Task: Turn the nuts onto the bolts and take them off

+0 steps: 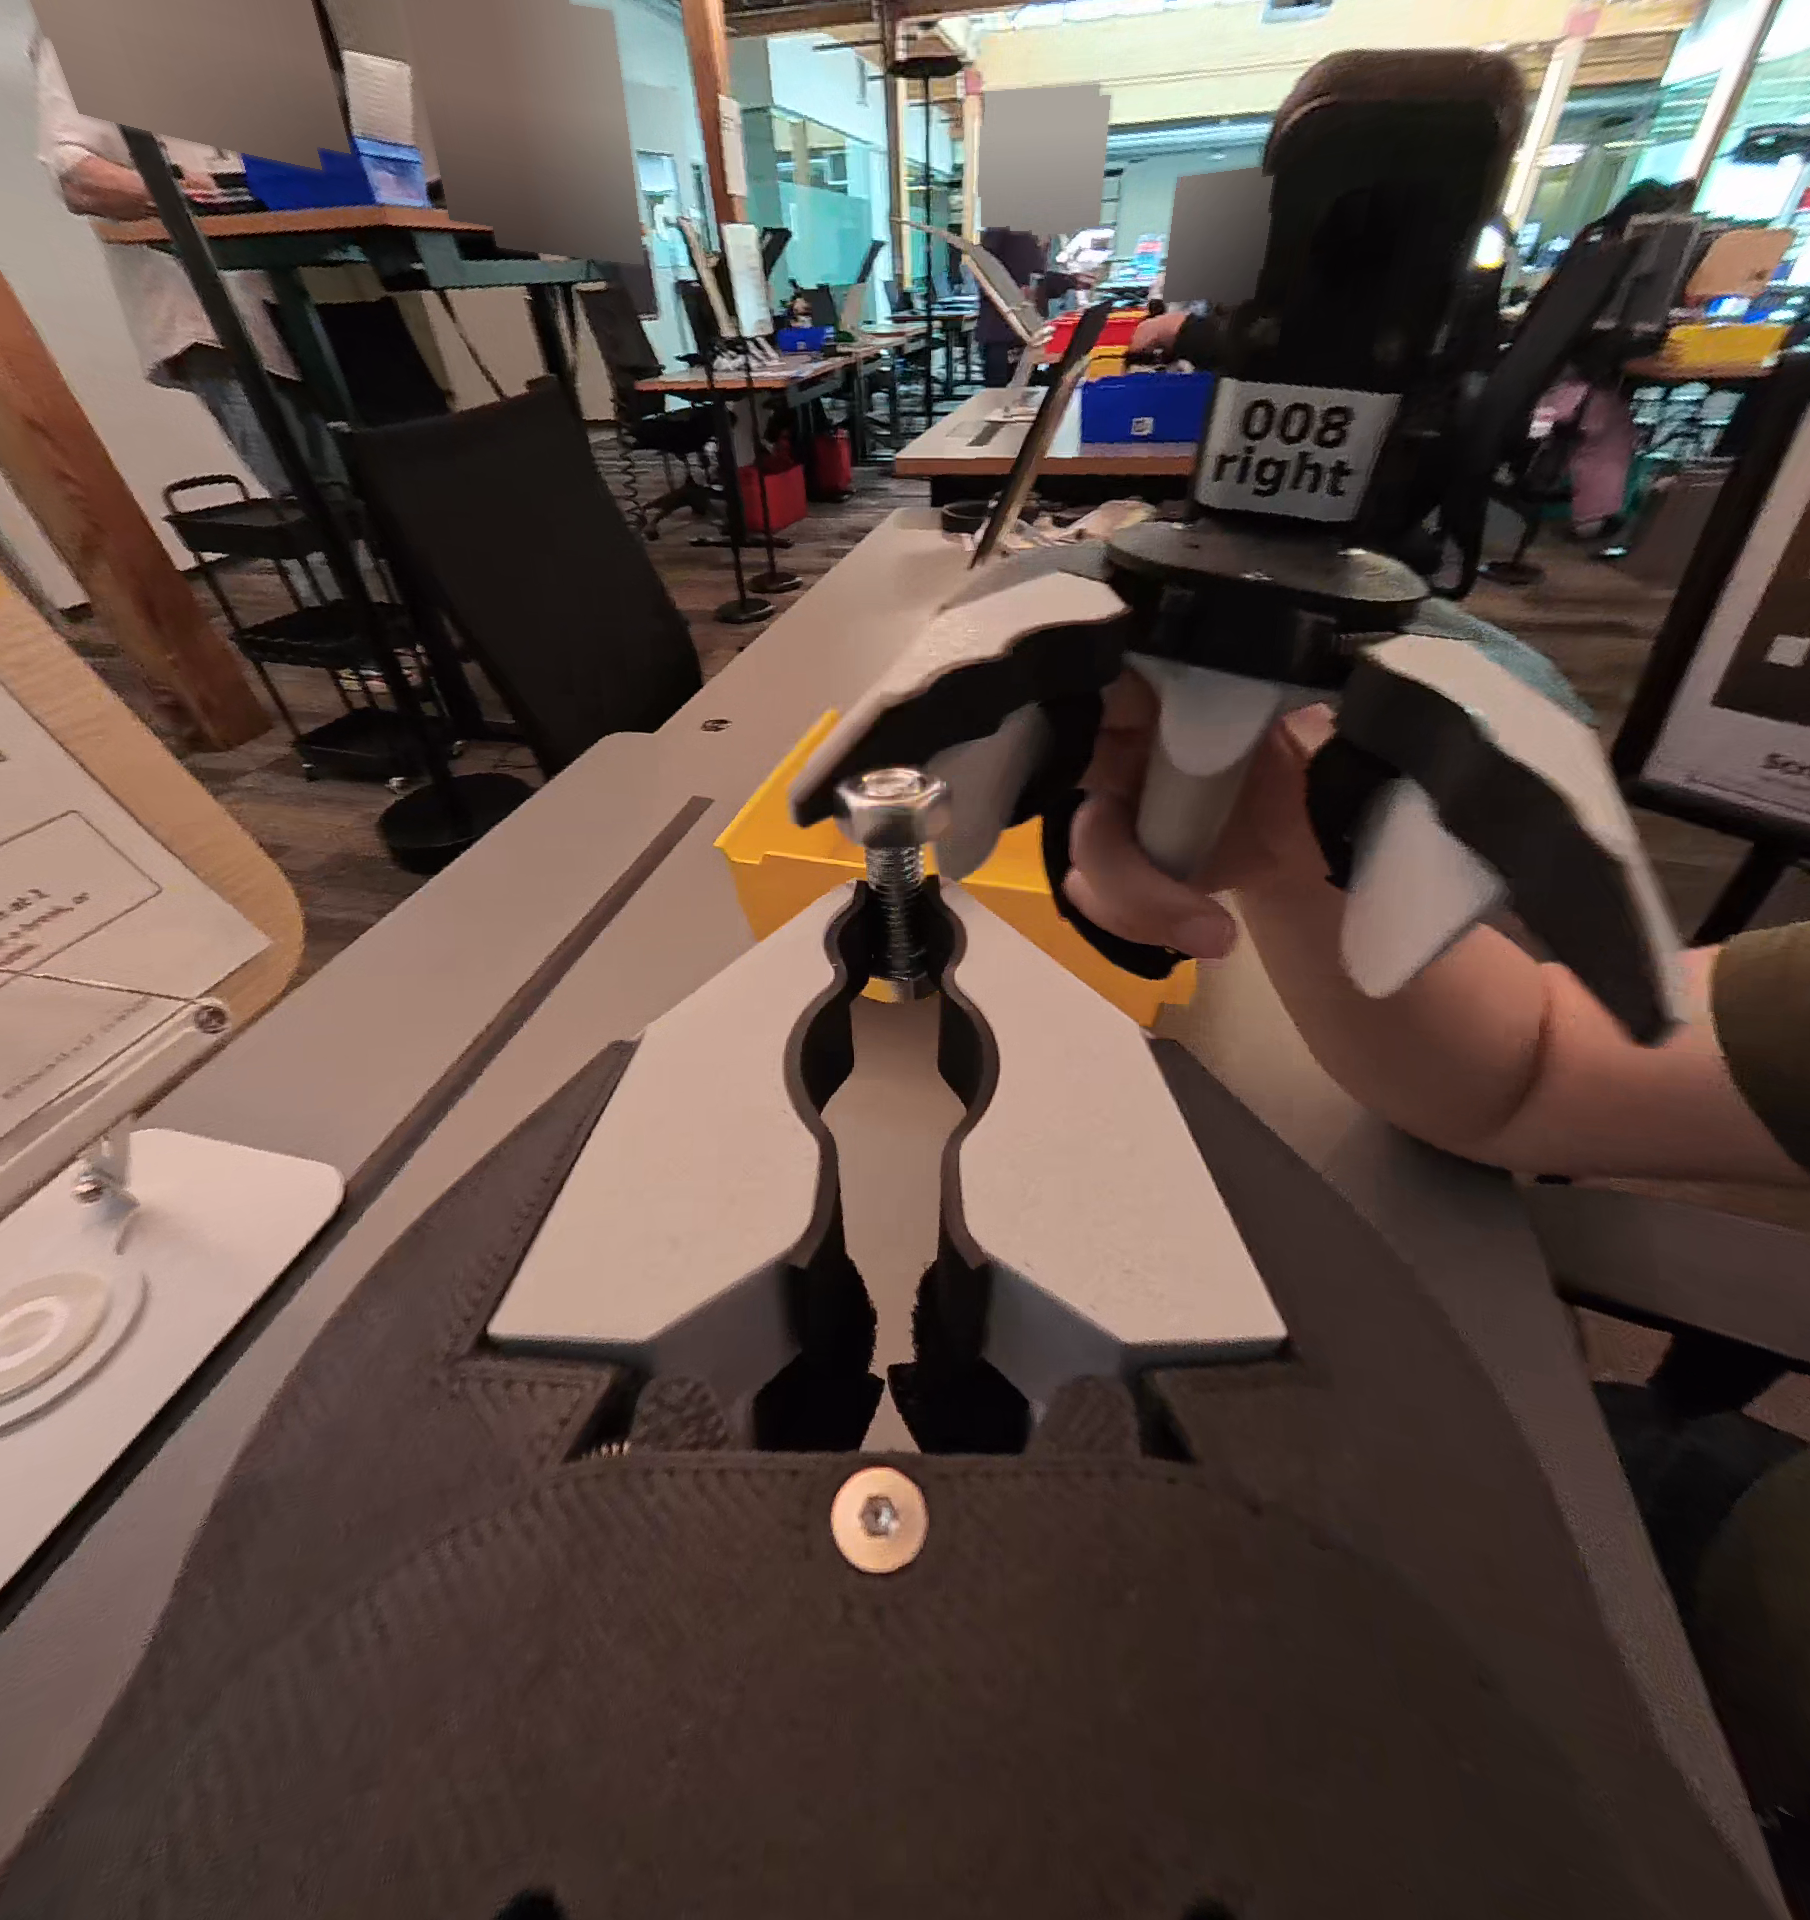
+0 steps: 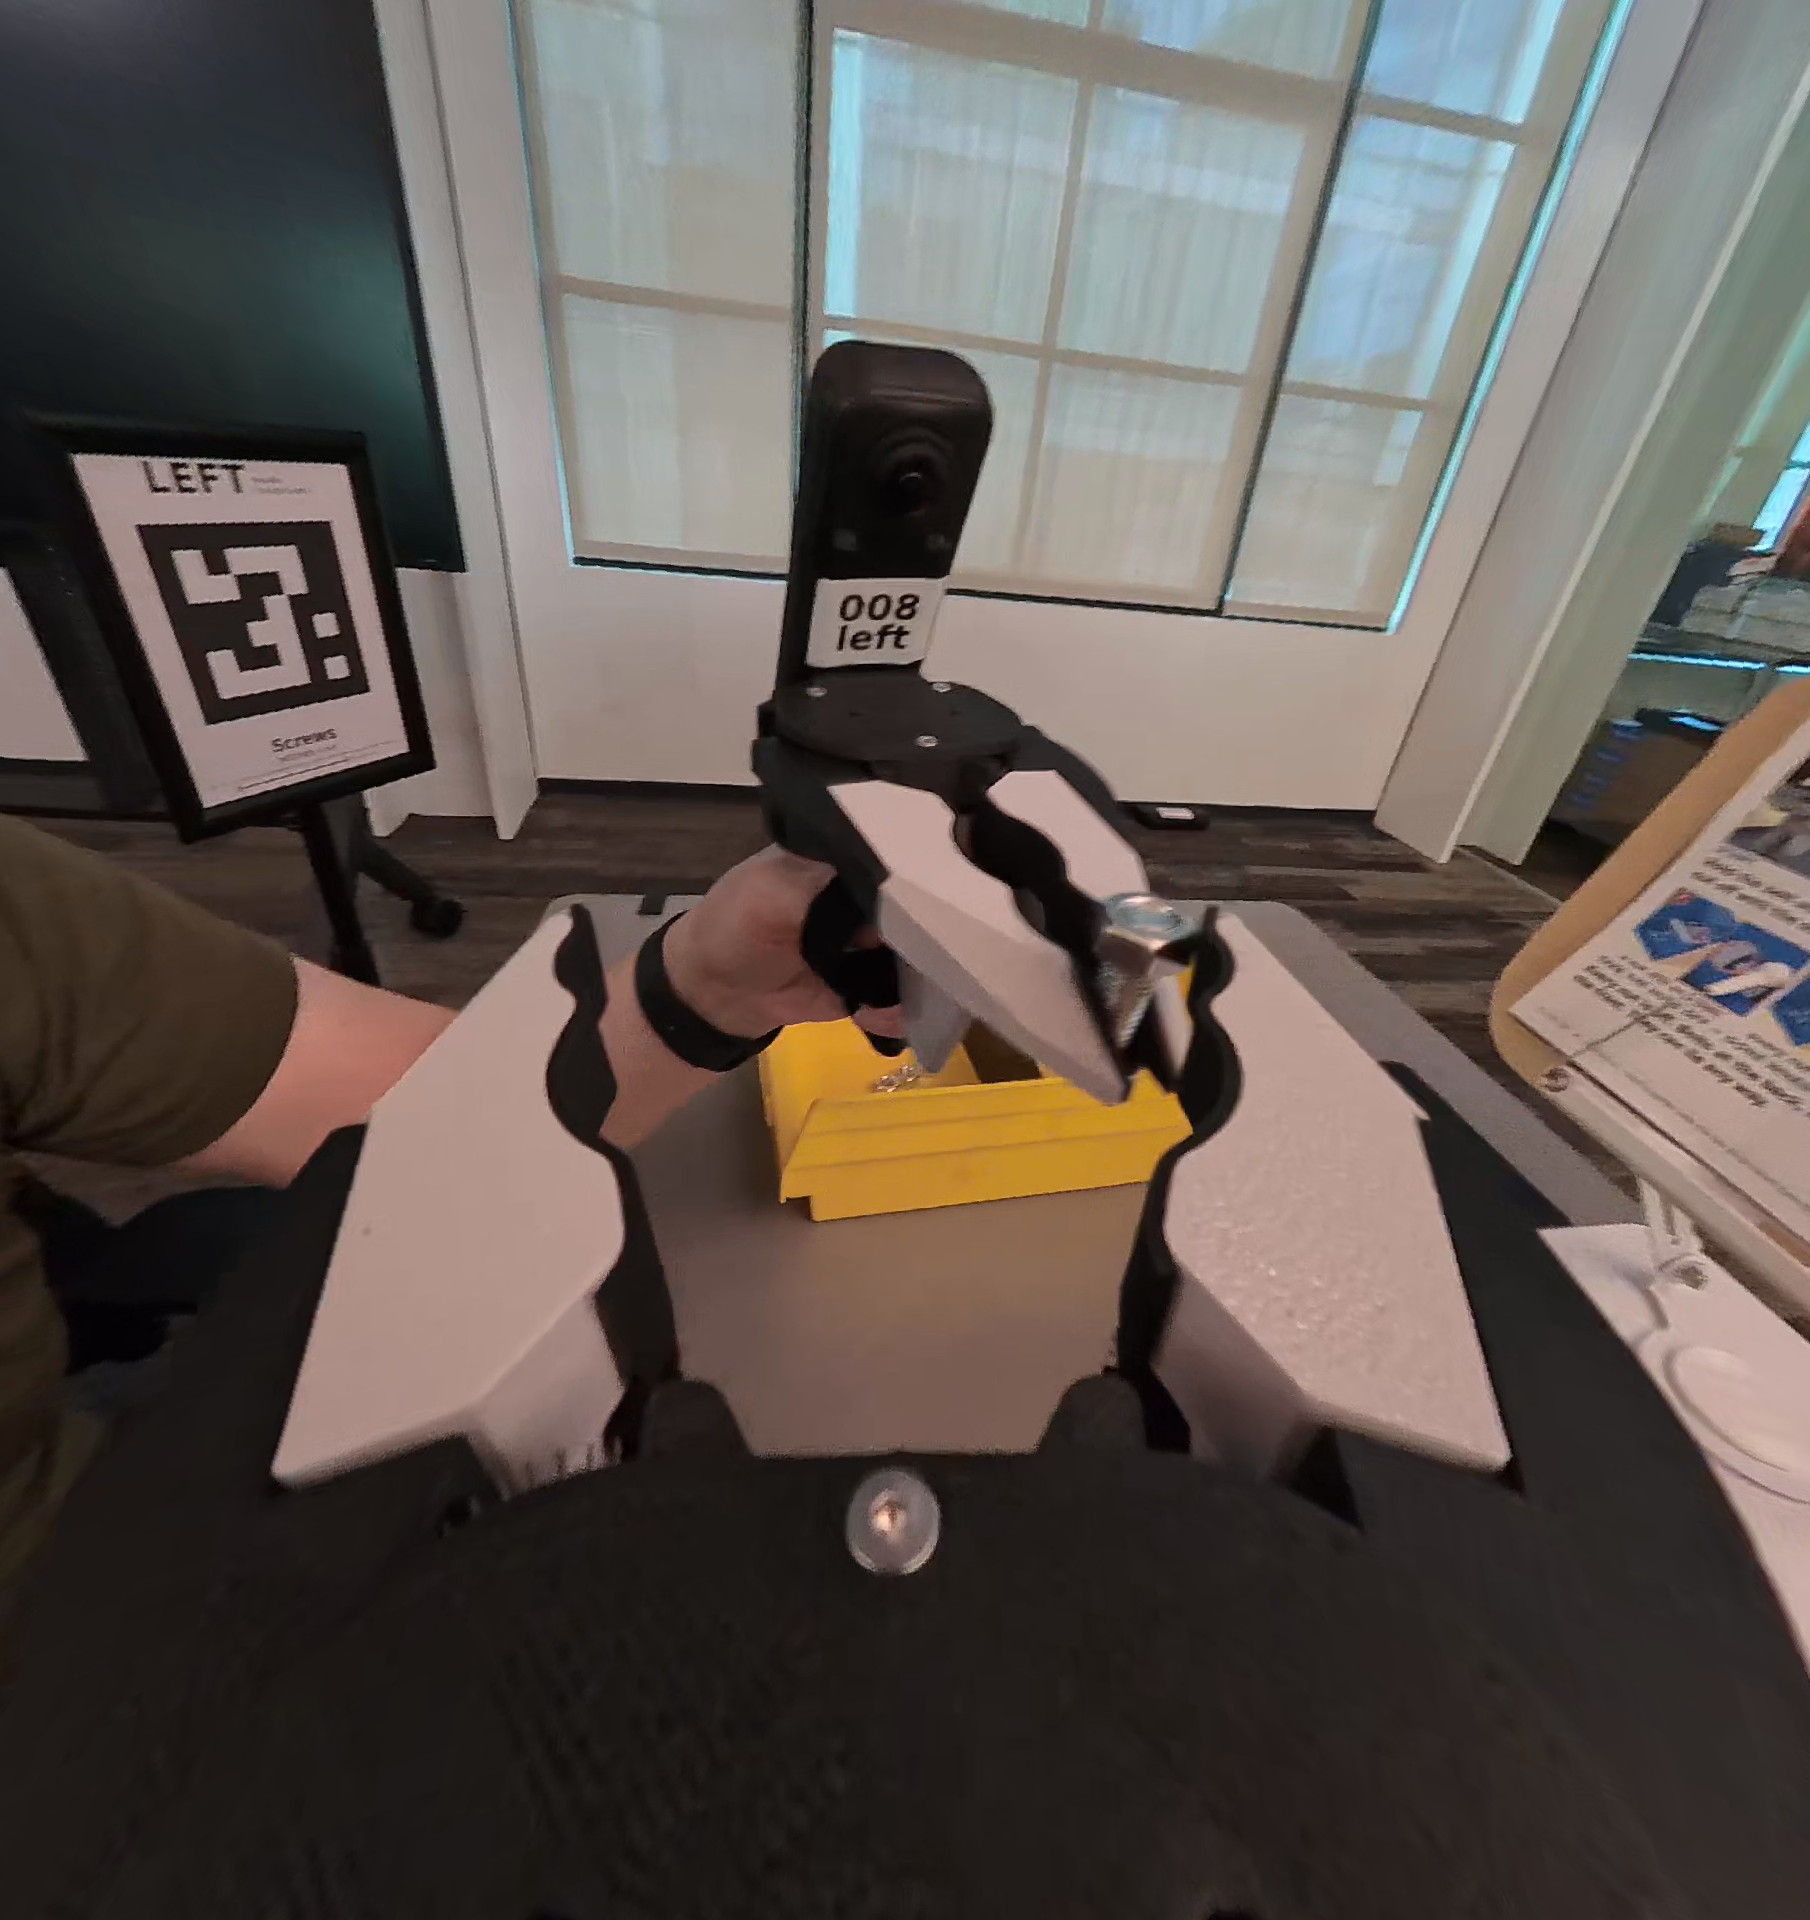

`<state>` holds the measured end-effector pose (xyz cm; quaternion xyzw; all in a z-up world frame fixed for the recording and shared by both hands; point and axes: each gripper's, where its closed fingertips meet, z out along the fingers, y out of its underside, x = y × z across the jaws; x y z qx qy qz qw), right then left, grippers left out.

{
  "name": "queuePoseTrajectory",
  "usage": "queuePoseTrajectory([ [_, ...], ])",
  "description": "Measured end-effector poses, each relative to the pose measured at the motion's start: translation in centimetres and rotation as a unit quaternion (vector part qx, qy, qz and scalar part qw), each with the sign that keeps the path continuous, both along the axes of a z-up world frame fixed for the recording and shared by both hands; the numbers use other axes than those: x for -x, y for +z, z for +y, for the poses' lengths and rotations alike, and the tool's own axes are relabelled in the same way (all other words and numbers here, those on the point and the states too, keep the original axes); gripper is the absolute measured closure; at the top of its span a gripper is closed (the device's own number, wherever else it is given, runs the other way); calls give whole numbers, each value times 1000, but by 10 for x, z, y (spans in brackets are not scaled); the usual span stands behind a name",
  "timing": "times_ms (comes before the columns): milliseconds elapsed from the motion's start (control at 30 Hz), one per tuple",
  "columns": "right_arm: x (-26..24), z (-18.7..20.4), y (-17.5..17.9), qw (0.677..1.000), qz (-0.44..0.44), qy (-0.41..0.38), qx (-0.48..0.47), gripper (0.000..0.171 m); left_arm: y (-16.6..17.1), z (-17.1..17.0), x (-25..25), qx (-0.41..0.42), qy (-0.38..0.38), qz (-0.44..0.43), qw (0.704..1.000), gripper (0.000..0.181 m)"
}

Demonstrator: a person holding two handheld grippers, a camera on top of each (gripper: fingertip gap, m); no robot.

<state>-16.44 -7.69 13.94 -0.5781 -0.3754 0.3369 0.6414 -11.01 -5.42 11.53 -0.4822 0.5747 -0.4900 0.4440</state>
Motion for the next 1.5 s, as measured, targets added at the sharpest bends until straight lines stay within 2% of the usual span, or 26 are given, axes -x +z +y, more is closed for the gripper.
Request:
queuePoseTrajectory([
  [67,0,-5,-1,1000,-19,-1,-6,54,3,7,4,5,11,-8,1000,174],
  [100,1,-13,-2,999,-37,14,-14,65,5,12,6,16,17,-12,1000,174],
  [133,3,-27,-3,997,-51,49,-19,86,7,19,9,23,28,-17,999,175],
  [200,0,-31,8,998,-30,43,-29,85,7,23,11,28,29,-20,999,174],
  [367,-13,8,2,998,-21,-52,-19,72,3,-3,2,21,-22,-8,1000,174],
  [467,-3,6,-5,999,-25,-23,-5,72,-1,-6,-2,13,-20,0,1000,174],
  [533,-3,1,-3,999,-34,-23,-14,65,2,2,1,15,-4,-8,1000,174],
  [567,-4,-3,-3,999,-46,-21,-19,68,5,8,4,24,3,-13,1000,174],
  [600,-2,-16,-6,998,-62,14,-21,94,6,15,7,33,17,-17,999,175],
  [633,0,-28,-3,997,-60,43,-18,102,8,22,10,39,28,-21,999,175],
  [733,-11,-24,14,999,-20,12,-27,102,11,18,13,61,-1,-27,998,174],
  [833,-22,-7,15,999,-5,-30,-21,105,9,6,9,52,-21,-18,998,174],
  [1000,-37,21,10,996,24,-81,4,137,0,-8,0,25,-27,3,999,174],
  [1233,-36,19,7,997,44,-45,36,138,2,-7,1,35,-30,-3,999,174],
  [1300,-29,9,7,998,40,-9,40,140,2,-2,2,33,-16,-2,999,174],
  [1333,-24,0,4,998,28,20,51,150,2,2,2,33,-7,-2,999,174],
  [1367,-20,-7,2,997,20,40,64,151,3,4,3,34,-4,-4,999,174],
  [1500,-31,7,16,998,48,-30,14,132,8,-6,5,45,-33,-14,998,174],
])
